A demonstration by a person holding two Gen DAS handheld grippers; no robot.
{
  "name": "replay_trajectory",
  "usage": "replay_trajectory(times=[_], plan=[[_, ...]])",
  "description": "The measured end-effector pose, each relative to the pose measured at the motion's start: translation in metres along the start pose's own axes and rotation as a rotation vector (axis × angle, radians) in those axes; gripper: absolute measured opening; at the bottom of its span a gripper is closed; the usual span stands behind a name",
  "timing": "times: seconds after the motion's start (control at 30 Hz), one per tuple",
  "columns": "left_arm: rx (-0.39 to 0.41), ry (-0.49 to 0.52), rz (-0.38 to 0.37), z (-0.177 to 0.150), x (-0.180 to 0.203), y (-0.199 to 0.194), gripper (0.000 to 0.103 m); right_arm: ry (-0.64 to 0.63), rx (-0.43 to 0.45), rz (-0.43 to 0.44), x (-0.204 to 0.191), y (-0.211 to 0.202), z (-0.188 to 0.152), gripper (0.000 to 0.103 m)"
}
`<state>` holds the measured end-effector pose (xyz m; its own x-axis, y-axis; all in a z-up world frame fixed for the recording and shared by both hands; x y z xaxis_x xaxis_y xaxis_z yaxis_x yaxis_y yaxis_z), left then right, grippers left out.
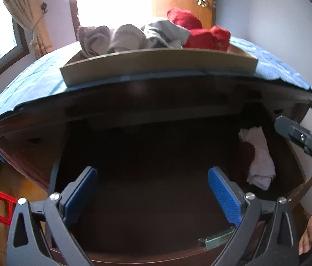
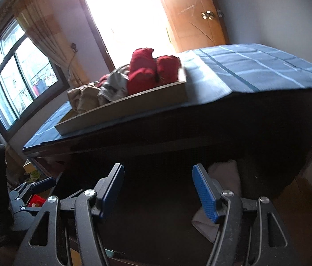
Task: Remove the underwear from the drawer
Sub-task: 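Lower both open tools back into the drawer, then reach the right tool toward the white underwear in the drawer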
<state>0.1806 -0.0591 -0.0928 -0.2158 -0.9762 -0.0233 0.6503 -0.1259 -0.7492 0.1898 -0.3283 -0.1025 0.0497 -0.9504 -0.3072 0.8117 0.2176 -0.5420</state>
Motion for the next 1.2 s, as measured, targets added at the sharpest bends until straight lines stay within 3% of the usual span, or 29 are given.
replay_trajectory(times=[0.3,0.53,0.7,1.0,1.2], plan=[[-0.058,0.045,-0.044,-0.007,0.013,0.010,0.101,0.034,-0.058,-0.059,0.028,-0.002,-0.012,0.067],[-0.111,0.065,-0.089,-0.005,0.023,0.022,0.101,0.061,-0.163,-0.085,0.045,0.005,-0.023,0.067],[-0.126,0.069,-0.098,-0.001,0.023,0.028,0.101,0.091,-0.286,-0.073,0.050,0.025,-0.026,0.066],[-0.161,0.062,-0.118,0.006,0.015,0.038,0.101,0.042,-0.383,-0.153,0.051,0.052,-0.023,0.066],[-0.176,0.038,-0.136,0.007,0.008,0.042,0.101,0.078,-0.435,-0.047,0.046,0.072,-0.005,0.066]])
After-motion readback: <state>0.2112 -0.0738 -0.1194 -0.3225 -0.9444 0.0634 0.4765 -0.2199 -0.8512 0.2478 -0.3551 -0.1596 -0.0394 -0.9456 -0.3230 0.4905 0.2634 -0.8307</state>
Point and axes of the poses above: each gripper's, at about its wrist camera, not at the fingertips, and y roughly the way its jaws point, x to its right, z to its top, the point moved 1 cm from there along y, roughly the way its jaws point
